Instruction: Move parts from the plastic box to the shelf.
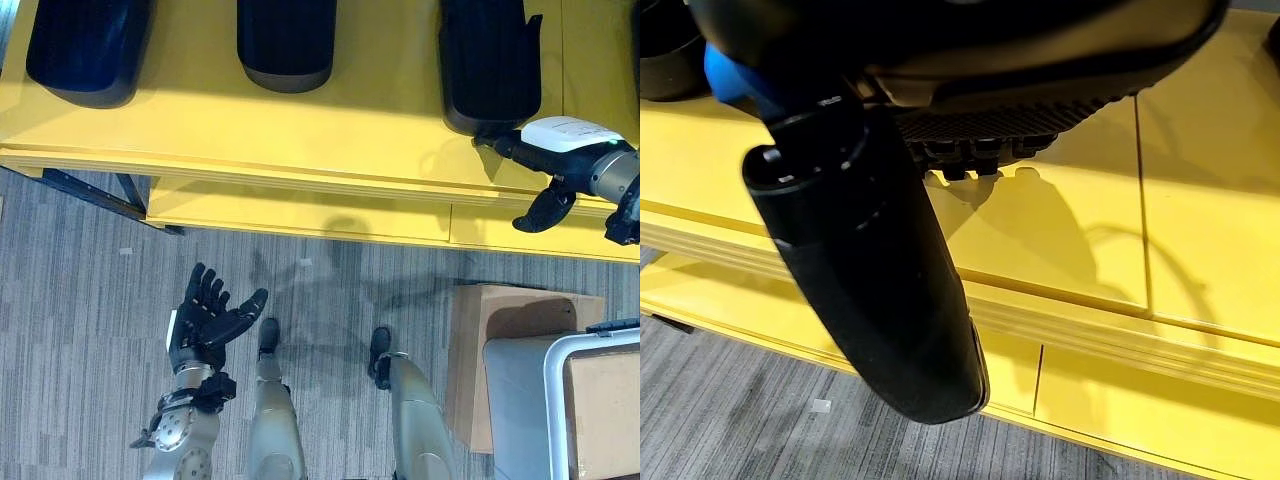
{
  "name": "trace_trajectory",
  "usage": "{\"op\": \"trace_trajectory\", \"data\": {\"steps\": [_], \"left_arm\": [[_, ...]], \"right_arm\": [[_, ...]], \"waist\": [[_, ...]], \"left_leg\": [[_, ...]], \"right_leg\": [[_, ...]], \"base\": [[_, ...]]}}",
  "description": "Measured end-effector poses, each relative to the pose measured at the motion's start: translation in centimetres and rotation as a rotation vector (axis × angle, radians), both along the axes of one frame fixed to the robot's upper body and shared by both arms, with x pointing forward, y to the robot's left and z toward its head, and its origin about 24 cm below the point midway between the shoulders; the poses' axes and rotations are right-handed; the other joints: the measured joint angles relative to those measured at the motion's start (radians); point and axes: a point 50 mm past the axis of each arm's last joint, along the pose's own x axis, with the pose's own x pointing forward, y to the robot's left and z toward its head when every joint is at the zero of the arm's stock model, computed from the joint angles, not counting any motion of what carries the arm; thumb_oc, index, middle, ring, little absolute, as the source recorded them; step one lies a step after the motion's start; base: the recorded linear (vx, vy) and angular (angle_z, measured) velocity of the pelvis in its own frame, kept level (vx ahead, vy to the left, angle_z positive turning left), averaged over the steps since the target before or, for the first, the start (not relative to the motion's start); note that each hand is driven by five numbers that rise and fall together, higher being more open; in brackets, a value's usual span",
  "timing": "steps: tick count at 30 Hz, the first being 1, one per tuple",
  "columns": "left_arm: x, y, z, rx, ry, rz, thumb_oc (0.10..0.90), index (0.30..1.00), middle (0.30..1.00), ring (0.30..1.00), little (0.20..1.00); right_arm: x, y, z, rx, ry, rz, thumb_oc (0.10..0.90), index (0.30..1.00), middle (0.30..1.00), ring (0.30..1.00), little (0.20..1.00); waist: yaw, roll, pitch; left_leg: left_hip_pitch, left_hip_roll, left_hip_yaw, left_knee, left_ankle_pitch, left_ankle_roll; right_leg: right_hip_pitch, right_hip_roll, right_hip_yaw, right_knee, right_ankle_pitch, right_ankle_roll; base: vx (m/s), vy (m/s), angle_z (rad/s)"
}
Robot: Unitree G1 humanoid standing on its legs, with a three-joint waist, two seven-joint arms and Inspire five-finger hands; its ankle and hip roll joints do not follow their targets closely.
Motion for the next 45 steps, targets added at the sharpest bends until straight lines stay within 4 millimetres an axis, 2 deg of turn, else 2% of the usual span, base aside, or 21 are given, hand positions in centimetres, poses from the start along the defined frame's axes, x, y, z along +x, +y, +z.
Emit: {"op": "trace_trajectory", "data": {"steps": [5, 10, 35, 38, 45], "left_arm": [[0.0, 0.0, 0.0, -0.001, 0.0, 0.001, 0.9, 1.0, 1.0, 1.0, 1.0], [0.0, 0.0, 0.0, -0.002, -0.001, 0.001, 0.9, 1.0, 1.0, 1.0, 1.0], [0.0, 0.3, 0.3, 0.0, -0.02, 0.031, 0.9, 1.0, 1.0, 1.0, 1.0], [0.1, 0.3, 0.4, 0.001, -0.024, 0.03, 0.9, 1.0, 1.0, 1.0, 1.0], [0.7, 0.2, 0.9, 0.004, -0.047, 0.023, 0.9, 1.0, 1.0, 1.0, 1.0]], "right_arm": [[0.2, 0.4, 0.0, -0.003, -0.003, 0.015, 0.9, 1.0, 1.0, 1.0, 1.0], [0.4, 1.3, -0.1, 0.009, -0.006, 0.048, 0.9, 1.0, 1.0, 1.0, 1.0], [0.6, 2.6, 0.5, -0.005, -0.022, 0.1, 0.9, 1.0, 1.0, 1.0, 1.0], [-0.1, 3.8, 0.3, 0.004, -0.021, 0.163, 0.9, 1.0, 1.0, 1.0, 1.0], [-1.1, 2.6, -1.1, 0.085, 0.018, 0.15, 0.9, 1.0, 1.0, 1.0, 1.0]], "waist": [[0.014, 0.0, 0.0], [0.014, 0.0, 0.0], [0.016, -0.013, 0.006], [0.015, -0.015, 0.006], [0.014, -0.021, 0.006]], "left_leg": [[0.0, 0.001, -0.003, 0.0, 0.001, -0.001], [-0.003, 0.001, -0.008, 0.0, 0.001, -0.001], [-0.015, 0.0, -0.024, 0.002, 0.005, -0.007], [-0.009, 0.001, -0.024, 0.003, 0.005, -0.007], [0.0, 0.0, -0.021, 0.003, 0.005, -0.007]], "right_leg": [[-0.001, -0.002, -0.003, 0.0, -0.003, -0.004], [-0.001, -0.001, -0.007, 0.001, -0.003, -0.005], [-0.003, -0.004, -0.021, 0.009, -0.003, -0.006], [0.001, -0.004, -0.02, 0.01, -0.003, -0.006], [0.01, -0.01, -0.018, 0.001, -0.001, -0.008]], "base": [[0.0, 0.0, 0.0], [0.0, 0.002, 0.01], [0.0, 0.003, 0.01], [0.0, 0.0, 0.0], [0.0, 0.0, 0.0]]}}
